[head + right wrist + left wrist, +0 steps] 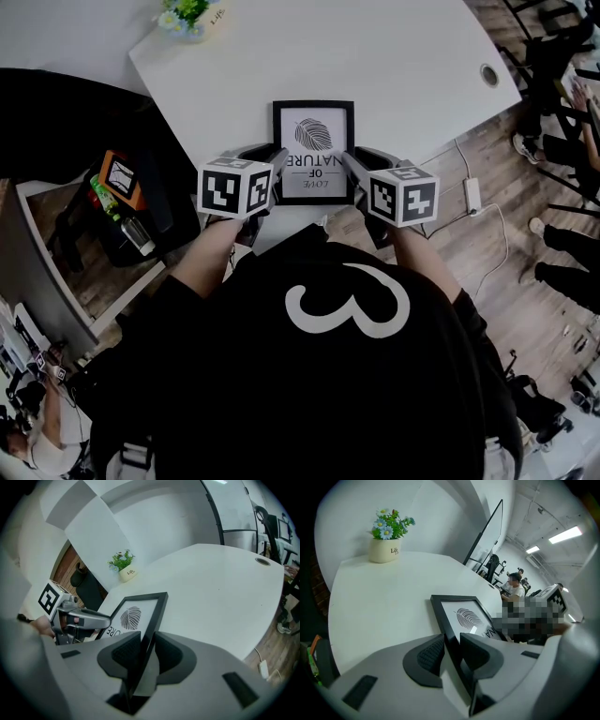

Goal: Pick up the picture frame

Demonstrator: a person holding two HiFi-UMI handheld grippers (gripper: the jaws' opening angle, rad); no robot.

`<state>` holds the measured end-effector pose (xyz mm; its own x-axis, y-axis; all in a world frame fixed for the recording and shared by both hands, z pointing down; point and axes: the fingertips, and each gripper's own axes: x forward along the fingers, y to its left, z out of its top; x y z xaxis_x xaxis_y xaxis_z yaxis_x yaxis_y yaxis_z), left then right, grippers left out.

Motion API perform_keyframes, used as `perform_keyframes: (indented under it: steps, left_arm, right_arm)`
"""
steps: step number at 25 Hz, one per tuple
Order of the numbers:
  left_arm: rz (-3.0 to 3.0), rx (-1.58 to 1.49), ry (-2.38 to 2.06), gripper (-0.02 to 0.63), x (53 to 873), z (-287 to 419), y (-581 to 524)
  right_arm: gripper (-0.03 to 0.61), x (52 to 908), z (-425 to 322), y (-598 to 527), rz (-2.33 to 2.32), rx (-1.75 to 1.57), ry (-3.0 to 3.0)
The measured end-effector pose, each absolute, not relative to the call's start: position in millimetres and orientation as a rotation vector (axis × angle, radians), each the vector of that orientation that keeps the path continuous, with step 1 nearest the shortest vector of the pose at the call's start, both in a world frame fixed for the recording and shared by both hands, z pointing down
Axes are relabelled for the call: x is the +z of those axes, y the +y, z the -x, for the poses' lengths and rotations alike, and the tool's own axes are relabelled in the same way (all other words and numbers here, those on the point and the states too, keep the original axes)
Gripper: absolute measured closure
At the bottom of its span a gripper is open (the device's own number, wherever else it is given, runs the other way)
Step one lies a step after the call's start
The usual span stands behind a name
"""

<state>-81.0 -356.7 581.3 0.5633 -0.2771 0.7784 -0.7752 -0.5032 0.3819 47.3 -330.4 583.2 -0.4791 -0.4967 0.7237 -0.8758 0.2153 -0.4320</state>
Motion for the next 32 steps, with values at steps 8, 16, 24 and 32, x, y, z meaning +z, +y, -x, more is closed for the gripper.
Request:
perform_keyframes:
  steps: [8, 16, 24, 32]
  left_arm:
    - [-2.022, 0.846, -0.866, 0.506, 581.6, 80.9, -357.0]
    - [-1.998, 0.812, -0.893, 0.512, 576.8, 81.8, -358.0]
    - [-2.031, 0.749, -0.941, 0.512, 556.2, 86.1, -354.3]
    - [-2.079, 0.69, -1.001, 0.512, 513.5, 79.0, -342.6]
  right_arm:
    - [0.474, 583.9, -47.9, -331.1, -1.291, 1.204, -2.051]
    - [0.48, 580.5, -49.6, -336.2, -1.31, 1.183, -2.071]
    - [0.483, 559.6, -46.0, -335.4, -1.33, 1.139, -2.112]
    - [0.485, 518.2, -54.4, -327.7, -1.351, 1.05, -2.184]
